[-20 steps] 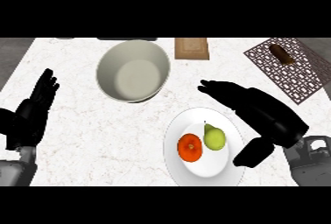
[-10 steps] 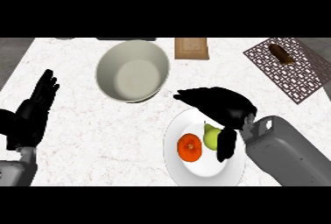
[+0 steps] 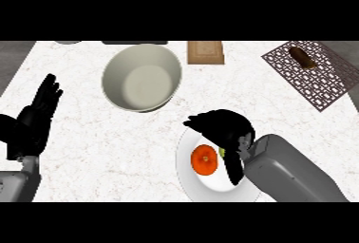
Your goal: Pick the squash from the plate and place it in the bowl
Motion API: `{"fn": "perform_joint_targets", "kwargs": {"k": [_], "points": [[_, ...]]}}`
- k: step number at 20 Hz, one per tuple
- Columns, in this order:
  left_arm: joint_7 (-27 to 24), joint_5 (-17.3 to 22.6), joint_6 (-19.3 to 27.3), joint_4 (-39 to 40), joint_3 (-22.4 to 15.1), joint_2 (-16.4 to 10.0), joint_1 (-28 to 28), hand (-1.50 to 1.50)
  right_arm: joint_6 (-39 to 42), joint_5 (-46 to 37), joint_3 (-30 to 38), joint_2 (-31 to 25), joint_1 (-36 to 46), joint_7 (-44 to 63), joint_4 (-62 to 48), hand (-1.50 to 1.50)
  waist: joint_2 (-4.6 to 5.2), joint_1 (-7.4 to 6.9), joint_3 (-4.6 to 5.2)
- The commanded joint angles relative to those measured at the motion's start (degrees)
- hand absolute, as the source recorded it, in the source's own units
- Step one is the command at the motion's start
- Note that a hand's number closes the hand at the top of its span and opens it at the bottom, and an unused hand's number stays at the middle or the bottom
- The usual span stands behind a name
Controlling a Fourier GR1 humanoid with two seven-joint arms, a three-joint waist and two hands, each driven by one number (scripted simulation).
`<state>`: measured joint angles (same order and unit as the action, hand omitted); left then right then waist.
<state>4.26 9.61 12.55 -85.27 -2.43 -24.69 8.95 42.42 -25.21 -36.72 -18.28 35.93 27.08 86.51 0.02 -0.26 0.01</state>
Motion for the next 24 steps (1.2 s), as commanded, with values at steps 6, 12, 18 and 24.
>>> {"fn": "perform_joint_targets", "kwargs": {"k": [6,12,18,24], "points": [[-2.18,-2.06,-1.32,-2.05,0.51,2.79,-4.66,0.00,-9.06,-15.07,-4.72,4.07,-3.46,-5.40,-0.82,-1.50,-0.04,-0.06,-0.01],[4.84,-3.28,-2.41,-5.11,2.28,2.69,-0.94,0.00,-9.67,-19.12,-1.16,2.97,-7.46,-13.08,-5.62,-1.50,-0.04,0.07,-0.02],[-1.35,-2.81,-6.37,3.24,6.79,2.82,0.42,0.00,-9.74,-24.31,-2.67,6.93,-11.41,-12.02,-5.85,-1.50,0.01,0.22,0.01],[-2.32,-4.38,-8.18,0.50,7.81,4.32,-2.55,0.00,-11.58,-29.89,-0.54,9.67,-13.51,-13.95,-7.67,-1.50,-0.05,0.14,0.00]]}}
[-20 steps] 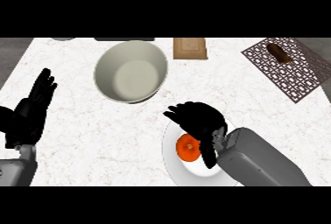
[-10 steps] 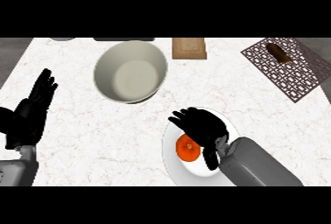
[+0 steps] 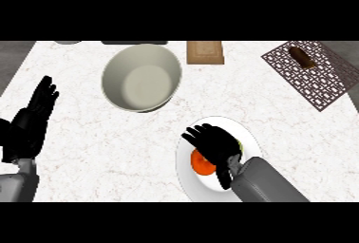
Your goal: Pick the squash from the plate and place it in the bowl
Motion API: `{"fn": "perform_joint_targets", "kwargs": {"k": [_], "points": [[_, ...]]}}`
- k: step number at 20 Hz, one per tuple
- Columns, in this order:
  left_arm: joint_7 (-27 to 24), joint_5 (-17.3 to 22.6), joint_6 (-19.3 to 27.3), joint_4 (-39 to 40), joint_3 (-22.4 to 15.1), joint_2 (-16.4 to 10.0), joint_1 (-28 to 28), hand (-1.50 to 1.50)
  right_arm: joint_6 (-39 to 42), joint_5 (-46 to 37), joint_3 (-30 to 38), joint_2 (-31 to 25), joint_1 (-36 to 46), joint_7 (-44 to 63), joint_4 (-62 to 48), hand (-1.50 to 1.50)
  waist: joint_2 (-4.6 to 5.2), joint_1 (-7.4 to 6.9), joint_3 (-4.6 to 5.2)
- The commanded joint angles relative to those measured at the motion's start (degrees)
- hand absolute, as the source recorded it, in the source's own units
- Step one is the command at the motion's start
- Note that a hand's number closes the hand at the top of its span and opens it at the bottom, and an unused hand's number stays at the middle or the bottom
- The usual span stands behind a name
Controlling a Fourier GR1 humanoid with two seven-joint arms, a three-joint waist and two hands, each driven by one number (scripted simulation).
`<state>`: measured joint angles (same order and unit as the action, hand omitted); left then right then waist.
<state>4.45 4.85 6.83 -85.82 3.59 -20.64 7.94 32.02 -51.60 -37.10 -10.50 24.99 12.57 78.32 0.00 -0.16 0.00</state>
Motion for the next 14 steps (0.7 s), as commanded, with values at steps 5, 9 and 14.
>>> {"fn": "perform_joint_targets", "kwargs": {"k": [5,9,14], "points": [[5.52,-3.40,1.96,-6.09,-1.47,3.95,-0.03,0.00,-5.85,-7.35,1.40,4.24,-0.18,-4.72,-10.32,-1.50,0.00,-0.20,-0.01],[2.06,-3.45,0.02,-3.62,0.58,4.13,-1.77,0.00,2.09,-5.76,6.29,6.61,3.38,-4.08,-10.95,1.50,0.01,-0.16,0.01],[2.14,-1.52,-2.97,-1.16,4.02,1.65,1.90,0.00,-5.19,-8.92,2.98,9.54,2.63,-10.73,-17.51,1.50,0.08,-0.17,0.00]]}}
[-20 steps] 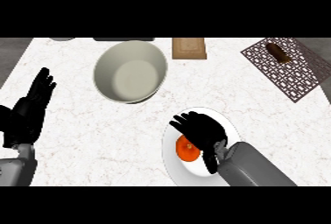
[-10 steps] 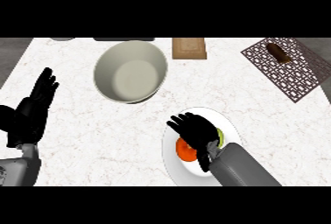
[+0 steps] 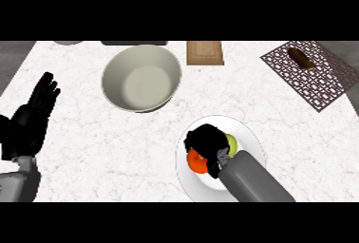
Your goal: Pick the squash from the plate and place it in the bowl
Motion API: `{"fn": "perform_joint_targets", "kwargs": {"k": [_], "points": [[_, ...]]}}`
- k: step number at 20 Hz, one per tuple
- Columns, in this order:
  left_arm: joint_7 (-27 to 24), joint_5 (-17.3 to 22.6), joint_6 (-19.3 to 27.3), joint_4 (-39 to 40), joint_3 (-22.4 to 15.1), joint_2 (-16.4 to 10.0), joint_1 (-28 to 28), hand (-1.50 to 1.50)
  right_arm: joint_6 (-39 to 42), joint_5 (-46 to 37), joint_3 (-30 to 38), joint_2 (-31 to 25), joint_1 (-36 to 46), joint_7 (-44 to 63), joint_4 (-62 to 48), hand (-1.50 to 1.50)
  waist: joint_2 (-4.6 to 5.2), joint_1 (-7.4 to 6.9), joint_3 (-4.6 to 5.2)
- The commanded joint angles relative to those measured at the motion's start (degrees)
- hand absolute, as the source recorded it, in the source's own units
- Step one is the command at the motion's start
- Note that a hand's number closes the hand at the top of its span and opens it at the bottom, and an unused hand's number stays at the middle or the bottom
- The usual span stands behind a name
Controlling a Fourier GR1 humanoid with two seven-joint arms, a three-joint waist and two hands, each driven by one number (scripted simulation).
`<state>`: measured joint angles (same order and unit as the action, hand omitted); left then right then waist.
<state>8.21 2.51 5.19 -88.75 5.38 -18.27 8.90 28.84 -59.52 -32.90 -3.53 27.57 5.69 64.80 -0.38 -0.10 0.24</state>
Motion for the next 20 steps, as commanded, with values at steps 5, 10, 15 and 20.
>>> {"fn": "perform_joint_targets", "kwargs": {"k": [5,10,15,20], "points": [[-1.25,-2.38,0.52,2.45,0.13,1.63,1.31,0.00,-5.34,-1.35,1.44,3.40,1.12,-6.66,-8.12,1.50,0.48,-0.18,-0.25],[1.85,-2.78,0.14,0.20,-2.43,2.53,3.99,0.00,-10.81,11.26,-3.17,3.44,7.46,12.16,-8.21,1.50,1.15,-3.83,-0.36],[-0.12,-1.70,-2.06,0.52,-3.46,2.89,3.89,0.00,-16.44,13.60,1.08,3.50,11.34,26.98,-5.62,1.50,1.64,-7.97,-0.27],[0.12,-2.33,-2.60,1.16,-5.28,3.71,6.07,0.00,-22.51,15.67,-1.24,3.52,20.15,40.14,-5.86,1.50,1.65,-10.85,-0.17]]}}
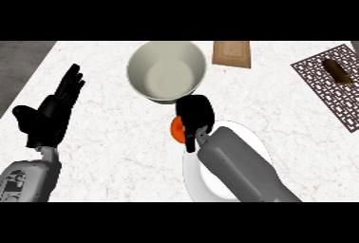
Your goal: Pick the squash from the plate and place it in the bowl
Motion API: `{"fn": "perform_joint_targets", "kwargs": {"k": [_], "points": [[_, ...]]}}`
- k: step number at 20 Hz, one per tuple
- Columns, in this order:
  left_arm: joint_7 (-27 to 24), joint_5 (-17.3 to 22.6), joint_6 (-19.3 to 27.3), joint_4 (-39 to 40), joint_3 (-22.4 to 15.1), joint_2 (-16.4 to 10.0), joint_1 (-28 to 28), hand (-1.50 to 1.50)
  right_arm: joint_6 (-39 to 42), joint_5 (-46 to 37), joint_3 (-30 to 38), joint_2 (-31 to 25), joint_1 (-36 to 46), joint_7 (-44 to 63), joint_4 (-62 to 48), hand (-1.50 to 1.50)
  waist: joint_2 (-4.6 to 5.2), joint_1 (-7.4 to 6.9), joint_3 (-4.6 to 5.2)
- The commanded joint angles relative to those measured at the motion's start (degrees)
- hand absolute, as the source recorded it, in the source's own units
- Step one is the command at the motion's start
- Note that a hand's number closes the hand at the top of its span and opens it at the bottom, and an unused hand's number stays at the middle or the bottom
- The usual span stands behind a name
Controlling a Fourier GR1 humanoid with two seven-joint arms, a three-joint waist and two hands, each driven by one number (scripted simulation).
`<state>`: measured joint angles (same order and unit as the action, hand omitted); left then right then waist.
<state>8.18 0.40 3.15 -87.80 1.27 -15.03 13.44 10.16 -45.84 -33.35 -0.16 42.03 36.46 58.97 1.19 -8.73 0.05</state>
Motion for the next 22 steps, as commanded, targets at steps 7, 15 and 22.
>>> {"fn": "perform_joint_targets", "kwargs": {"k": [7,15,22], "points": [[-0.01,-0.55,-0.91,1.77,-2.16,1.28,2.33,0.00,-11.90,-0.50,-5.36,0.16,21.28,26.79,0.43,1.50,-0.52,-2.62,0.27],[0.05,-1.88,0.44,3.16,-2.69,2.25,3.72,0.00,-19.71,-2.80,-5.70,0.14,34.47,39.71,0.13,1.50,-0.71,-0.92,0.31],[-0.01,-0.62,0.25,1.87,0.04,0.46,2.00,0.00,-23.67,-0.18,-4.39,0.12,38.98,41.86,-4.80,1.50,-0.67,0.56,0.22]]}}
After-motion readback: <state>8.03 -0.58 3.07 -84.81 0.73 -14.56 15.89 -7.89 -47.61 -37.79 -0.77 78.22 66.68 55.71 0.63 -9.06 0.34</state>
